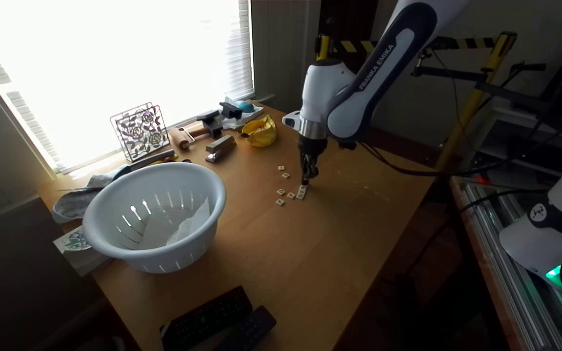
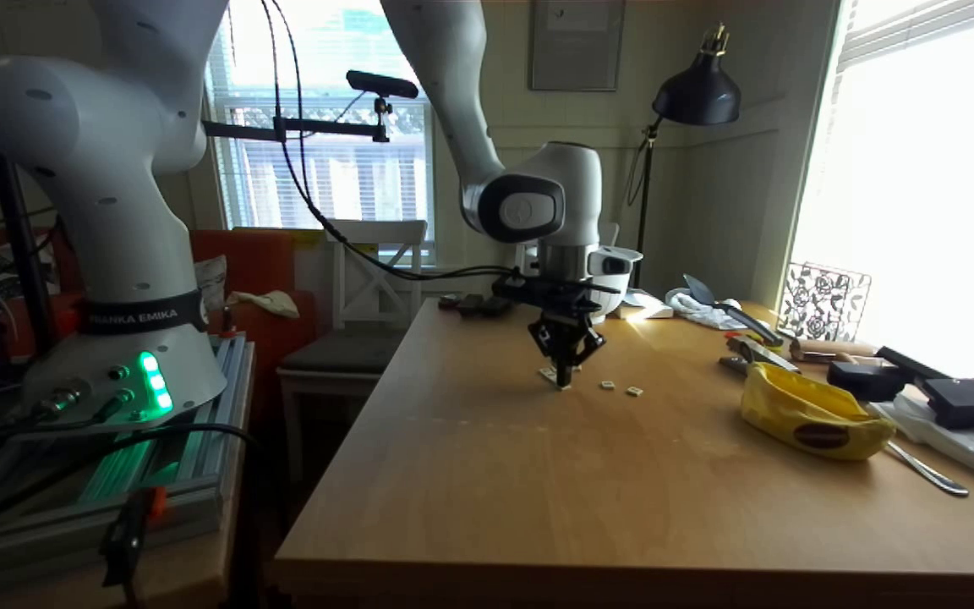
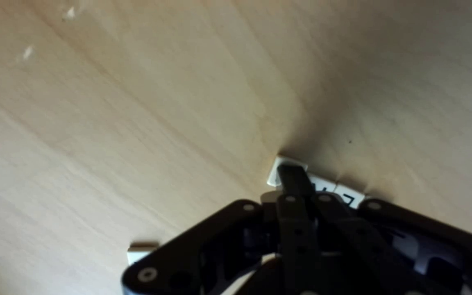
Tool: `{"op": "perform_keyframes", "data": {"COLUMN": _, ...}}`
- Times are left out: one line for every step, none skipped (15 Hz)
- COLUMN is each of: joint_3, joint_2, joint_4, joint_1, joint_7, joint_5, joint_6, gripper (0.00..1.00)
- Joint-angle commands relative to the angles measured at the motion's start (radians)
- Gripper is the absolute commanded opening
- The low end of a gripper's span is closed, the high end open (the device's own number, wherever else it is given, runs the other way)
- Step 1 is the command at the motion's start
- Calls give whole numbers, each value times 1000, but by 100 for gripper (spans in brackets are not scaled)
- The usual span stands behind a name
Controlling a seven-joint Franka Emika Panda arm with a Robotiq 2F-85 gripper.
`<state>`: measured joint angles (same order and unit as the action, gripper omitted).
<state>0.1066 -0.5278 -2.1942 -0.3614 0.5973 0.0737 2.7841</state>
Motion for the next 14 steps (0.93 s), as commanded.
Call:
{"op": "perform_keyframes", "data": {"joint_3": -14, "joint_2": 21, "joint_4": -39, "joint_1": 1, "joint_7": 10, "joint_5": -7, "joint_6": 20, "gripper": 0}}
{"op": "perform_keyframes", "data": {"joint_3": -10, "joint_2": 25, "joint_4": -44, "joint_1": -5, "joint_7": 17, "joint_5": -10, "joint_6": 38, "gripper": 0}}
{"op": "perform_keyframes", "data": {"joint_3": -8, "joint_2": 28, "joint_4": -46, "joint_1": -8, "joint_7": 18, "joint_5": -12, "joint_6": 48, "gripper": 0}}
{"op": "perform_keyframes", "data": {"joint_3": -5, "joint_2": 30, "joint_4": -50, "joint_1": -13, "joint_7": 19, "joint_5": -14, "joint_6": 64, "gripper": 0}}
{"op": "perform_keyframes", "data": {"joint_3": -1, "joint_2": 33, "joint_4": -55, "joint_1": -17, "joint_7": 20, "joint_5": -14, "joint_6": 79, "gripper": 0}}
{"op": "perform_keyframes", "data": {"joint_3": 1, "joint_2": 34, "joint_4": -58, "joint_1": -17, "joint_7": 18, "joint_5": -11, "joint_6": 91, "gripper": 0}}
{"op": "perform_keyframes", "data": {"joint_3": 2, "joint_2": 34, "joint_4": -59, "joint_1": -17, "joint_7": 17, "joint_5": -8, "joint_6": 96, "gripper": 0}}
{"op": "perform_keyframes", "data": {"joint_3": 5, "joint_2": 33, "joint_4": -61, "joint_1": -18, "joint_7": 19, "joint_5": -6, "joint_6": 102, "gripper": 0}}
{"op": "perform_keyframes", "data": {"joint_3": 6, "joint_2": 31, "joint_4": -61, "joint_1": -17, "joint_7": 18, "joint_5": -4, "joint_6": 103, "gripper": 0}}
{"op": "perform_keyframes", "data": {"joint_3": 7, "joint_2": 31, "joint_4": -60, "joint_1": -16, "joint_7": 18, "joint_5": -3, "joint_6": 101, "gripper": 0}}
{"op": "perform_keyframes", "data": {"joint_3": 4, "joint_2": 31, "joint_4": -60, "joint_1": -13, "joint_7": 16, "joint_5": 1, "joint_6": 101, "gripper": 0}}
{"op": "perform_keyframes", "data": {"joint_3": -2, "joint_2": 30, "joint_4": -59, "joint_1": -10, "joint_7": 14, "joint_5": 5, "joint_6": 97, "gripper": 0}}
{"op": "perform_keyframes", "data": {"joint_3": -6, "joint_2": 29, "joint_4": -59, "joint_1": -8, "joint_7": 13, "joint_5": 8, "joint_6": 96, "gripper": 0}}
{"op": "perform_keyframes", "data": {"joint_3": -10, "joint_2": 28, "joint_4": -59, "joint_1": -7, "joint_7": 12, "joint_5": 9, "joint_6": 94, "gripper": 0}}
